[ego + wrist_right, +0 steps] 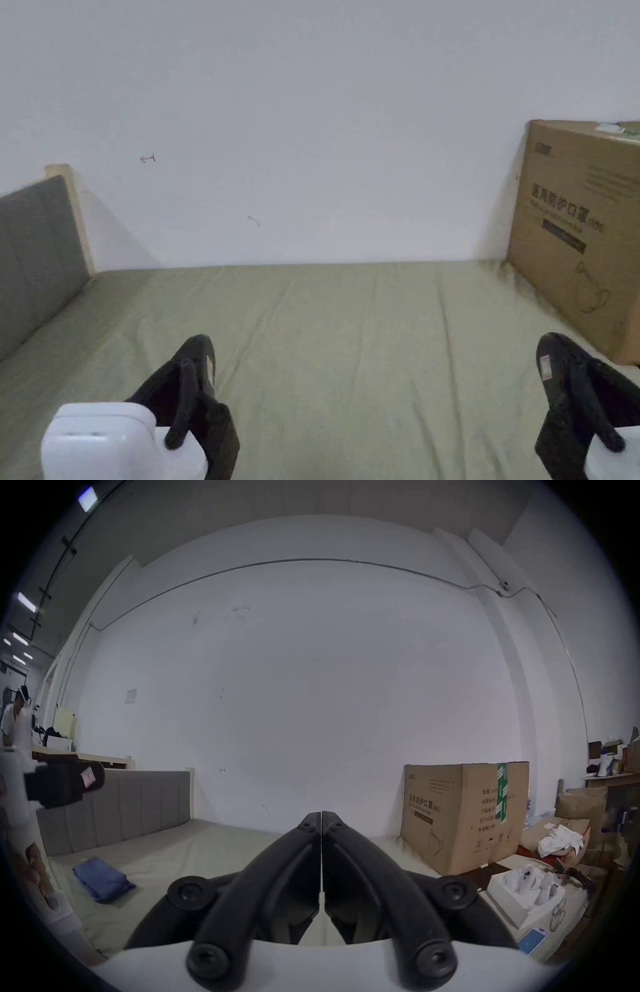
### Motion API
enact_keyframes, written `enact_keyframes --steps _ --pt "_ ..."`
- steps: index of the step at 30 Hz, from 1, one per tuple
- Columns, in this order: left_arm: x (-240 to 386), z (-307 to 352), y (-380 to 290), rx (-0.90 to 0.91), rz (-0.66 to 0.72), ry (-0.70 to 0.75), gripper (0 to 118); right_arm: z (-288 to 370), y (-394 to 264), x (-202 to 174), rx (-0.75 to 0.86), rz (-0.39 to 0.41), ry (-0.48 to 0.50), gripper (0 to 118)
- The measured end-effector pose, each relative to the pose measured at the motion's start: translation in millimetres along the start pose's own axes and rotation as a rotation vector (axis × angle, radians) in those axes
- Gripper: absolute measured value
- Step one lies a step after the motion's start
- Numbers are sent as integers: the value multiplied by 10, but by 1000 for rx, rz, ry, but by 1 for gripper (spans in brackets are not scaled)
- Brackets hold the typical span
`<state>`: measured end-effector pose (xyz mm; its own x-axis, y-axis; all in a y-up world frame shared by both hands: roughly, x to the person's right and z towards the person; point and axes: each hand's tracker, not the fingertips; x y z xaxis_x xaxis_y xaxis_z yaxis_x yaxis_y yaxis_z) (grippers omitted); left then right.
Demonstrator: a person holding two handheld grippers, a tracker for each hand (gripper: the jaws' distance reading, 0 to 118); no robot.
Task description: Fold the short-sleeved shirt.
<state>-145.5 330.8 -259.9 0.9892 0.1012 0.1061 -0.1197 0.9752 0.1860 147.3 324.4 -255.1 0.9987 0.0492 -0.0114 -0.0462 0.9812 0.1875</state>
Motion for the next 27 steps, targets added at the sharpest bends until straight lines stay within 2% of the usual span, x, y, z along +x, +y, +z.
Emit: enact_keyframes --steps 2,4,5,11,12,13,14,15,16,17,18,21,23,27 --pt "79 56 -65 -26 -33 18 0 0 -104 -41 -87 -14 -3 0" --pt "138 62 -135 -57 -147 43 0 35 -169 -36 -110 -35 -10 0" --pt "145 60 -150 -68 -159 29 0 40 -194 -21 -126 -48 -1 0" --pt "59 67 -159 -78 -111 103 0 31 -197 66 -173 -58 -28 0" --pt "40 58 -159 -80 -109 113 3 33 -182 90 -175 -67 -30 0" --pt "22 45 -159 -81 -111 125 13 29 -173 105 -175 -72 -35 0" --pt "0 38 -156 -83 -112 124 47 23 -172 109 -175 -73 -45 7" --pt "-35 34 -150 -88 -106 112 83 15 -171 116 -176 -69 -56 24" --pt "-59 23 -148 -95 -87 89 104 5 -160 125 -177 -65 -65 53" --pt "-67 8 -149 -102 -82 90 108 -8 -159 135 -182 -63 -73 97" --pt "-73 1 -159 -107 -79 90 107 -22 -165 139 -185 -63 -82 116" --pt "-90 42 -160 -81 -83 99 108 -69 -190 154 -221 -71 -125 118" --pt "-92 44 -156 -80 -97 103 108 -340 -7 47 -229 -68 -135 118" --pt "-105 -22 -180 -132 -101 113 108 -367 27 -24 -257 -89 -130 118"
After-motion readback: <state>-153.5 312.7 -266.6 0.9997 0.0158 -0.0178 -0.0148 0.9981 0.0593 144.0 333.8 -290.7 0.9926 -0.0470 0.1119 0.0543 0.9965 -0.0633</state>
